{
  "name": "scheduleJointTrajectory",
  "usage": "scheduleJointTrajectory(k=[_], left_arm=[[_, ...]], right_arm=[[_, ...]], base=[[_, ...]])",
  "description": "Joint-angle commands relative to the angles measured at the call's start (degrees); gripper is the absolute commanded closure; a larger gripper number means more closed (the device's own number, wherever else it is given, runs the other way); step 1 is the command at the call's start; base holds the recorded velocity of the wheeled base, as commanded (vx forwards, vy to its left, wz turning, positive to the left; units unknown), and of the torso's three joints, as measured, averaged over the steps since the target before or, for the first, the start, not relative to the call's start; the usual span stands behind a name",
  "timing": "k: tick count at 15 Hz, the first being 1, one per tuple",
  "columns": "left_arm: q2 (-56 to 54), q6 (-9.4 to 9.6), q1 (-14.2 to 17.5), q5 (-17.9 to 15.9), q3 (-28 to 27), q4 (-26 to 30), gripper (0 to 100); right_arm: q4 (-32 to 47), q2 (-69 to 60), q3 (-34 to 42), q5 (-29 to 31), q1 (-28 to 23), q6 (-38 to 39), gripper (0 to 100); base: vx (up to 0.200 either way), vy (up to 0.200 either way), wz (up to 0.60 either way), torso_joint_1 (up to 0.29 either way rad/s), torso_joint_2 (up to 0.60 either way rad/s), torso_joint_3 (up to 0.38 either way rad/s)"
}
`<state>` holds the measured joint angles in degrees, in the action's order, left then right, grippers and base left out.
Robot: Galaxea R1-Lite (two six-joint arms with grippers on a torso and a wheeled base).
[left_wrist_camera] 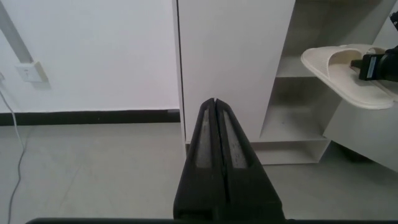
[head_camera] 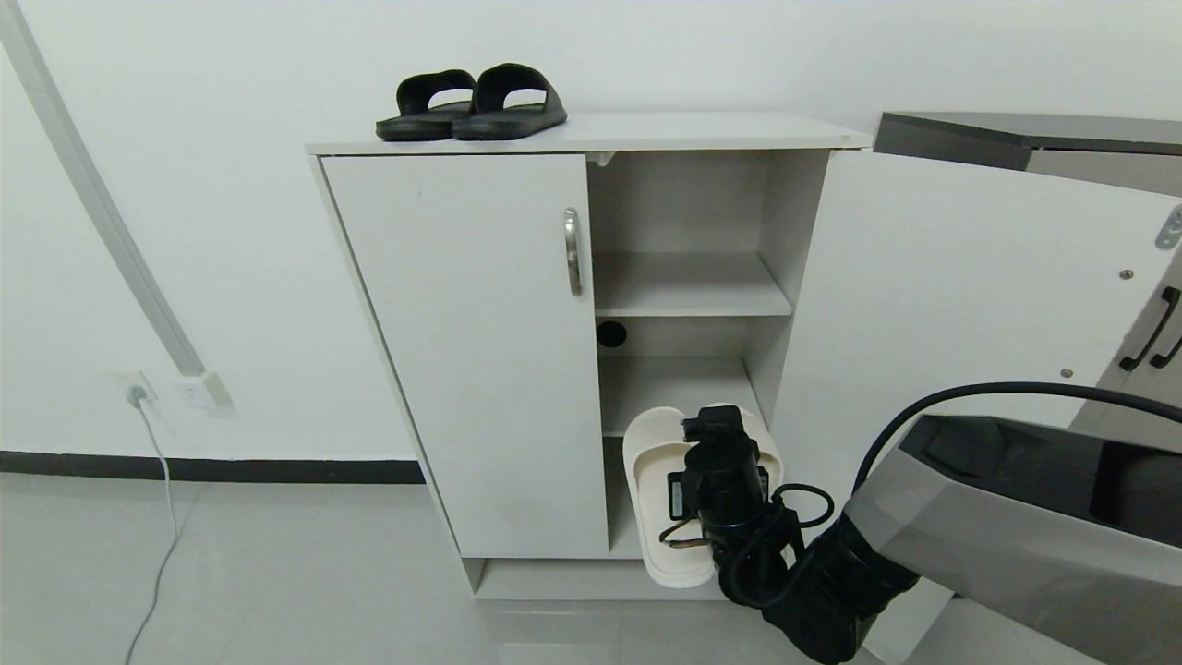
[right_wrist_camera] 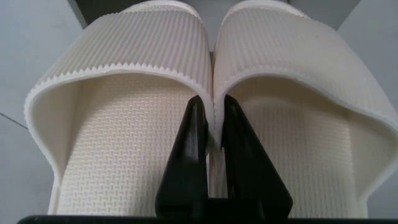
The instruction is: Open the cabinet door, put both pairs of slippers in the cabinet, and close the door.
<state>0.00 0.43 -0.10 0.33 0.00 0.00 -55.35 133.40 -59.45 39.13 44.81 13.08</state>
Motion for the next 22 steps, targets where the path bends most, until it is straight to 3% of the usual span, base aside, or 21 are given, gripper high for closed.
scheduleJointTrajectory(k=[1, 6, 15, 17, 20, 22], left_arm=[[0.1, 0.01, 0.0, -0.1, 0.0, 0.0, 100], [0.1, 0.01, 0.0, -0.1, -0.1, 0.1, 100], [0.1, -0.08, -0.1, -0.1, -0.1, 0.0, 100], [0.1, -0.08, 0.0, -0.1, -0.1, 0.0, 100], [0.1, -0.08, 0.0, -0.1, -0.1, 0.0, 100], [0.1, -0.08, 0.0, -0.1, -0.1, 0.0, 100]], right_arm=[[0.0, 0.2, 0.0, 0.0, 0.2, 0.1, 100], [0.0, 1.0, 0.1, 0.0, 0.2, 0.1, 100], [-0.2, 1.0, 0.1, 0.4, 0.2, 0.2, 100], [-5.3, 2.6, 0.5, 1.6, 0.2, -0.9, 100], [-20.2, 6.1, 1.8, 1.6, -0.6, -8.6, 100], [-21.3, 6.7, 1.9, 1.6, -0.8, -9.6, 100]], base=[[0.0, 0.0, 0.0, 0.0, 0.0, 0.0], [0.0, 0.0, 0.0, 0.0, 0.0, -0.021], [0.0, 0.0, 0.0, 0.002, 0.0, -0.185], [0.0, 0.0, 0.0, 0.002, 0.0, -0.181], [0.0, 0.0, 0.0, 0.002, 0.0, -0.033], [0.0, 0.0, 0.0, 0.0, 0.0, 0.0]])
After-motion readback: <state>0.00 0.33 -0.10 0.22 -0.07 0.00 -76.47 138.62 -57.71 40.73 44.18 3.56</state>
